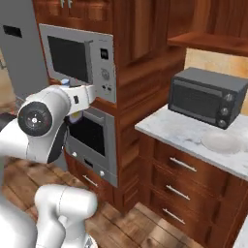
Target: Move the hot dog bun to the plate on the dining table and place the condiment next to that plate. Then navigate to the fridge and take the sausage and place it on the plate as well.
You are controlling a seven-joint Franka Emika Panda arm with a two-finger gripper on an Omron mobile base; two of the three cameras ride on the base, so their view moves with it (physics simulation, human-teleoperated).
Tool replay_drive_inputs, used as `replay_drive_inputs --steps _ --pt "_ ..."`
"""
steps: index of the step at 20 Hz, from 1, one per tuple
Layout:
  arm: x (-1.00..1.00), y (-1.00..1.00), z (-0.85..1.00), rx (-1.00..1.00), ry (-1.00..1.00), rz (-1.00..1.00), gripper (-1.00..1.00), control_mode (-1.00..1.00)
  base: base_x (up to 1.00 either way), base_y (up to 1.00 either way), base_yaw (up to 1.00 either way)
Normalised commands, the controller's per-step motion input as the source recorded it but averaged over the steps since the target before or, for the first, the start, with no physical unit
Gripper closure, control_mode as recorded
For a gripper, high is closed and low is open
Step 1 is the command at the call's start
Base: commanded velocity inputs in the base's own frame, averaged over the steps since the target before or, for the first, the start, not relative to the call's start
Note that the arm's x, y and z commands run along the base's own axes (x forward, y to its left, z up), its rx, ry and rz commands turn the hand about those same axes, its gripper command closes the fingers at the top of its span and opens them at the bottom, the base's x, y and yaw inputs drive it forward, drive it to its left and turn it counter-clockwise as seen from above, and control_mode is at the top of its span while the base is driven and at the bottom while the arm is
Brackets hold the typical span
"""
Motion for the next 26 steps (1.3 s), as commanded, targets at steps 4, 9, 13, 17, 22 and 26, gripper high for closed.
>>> replay_drive_inputs --steps 4,9,13,17,22,26 --pt "0.0 0.0 0.0 0.0 0.0 0.0 1.0 1.0 -0.06 0.97 0.7" --pt "0.0 0.0 0.0 0.0 0.0 0.0 1.0 1.0 0.72 0.67 0.56" --pt "0.0 0.0 0.0 0.0 0.0 0.0 1.0 1.0 1.0 0.06 0.52" --pt "0.0 0.0 0.0 0.0 0.0 0.0 1.0 1.0 1.0 -0.34 0.55" --pt "0.0 0.0 0.0 0.0 0.0 0.0 1.0 1.0 1.0 -0.21 0.53" --pt "0.0 0.0 0.0 0.0 0.0 0.0 1.0 1.0 1.0 0.0 0.42"
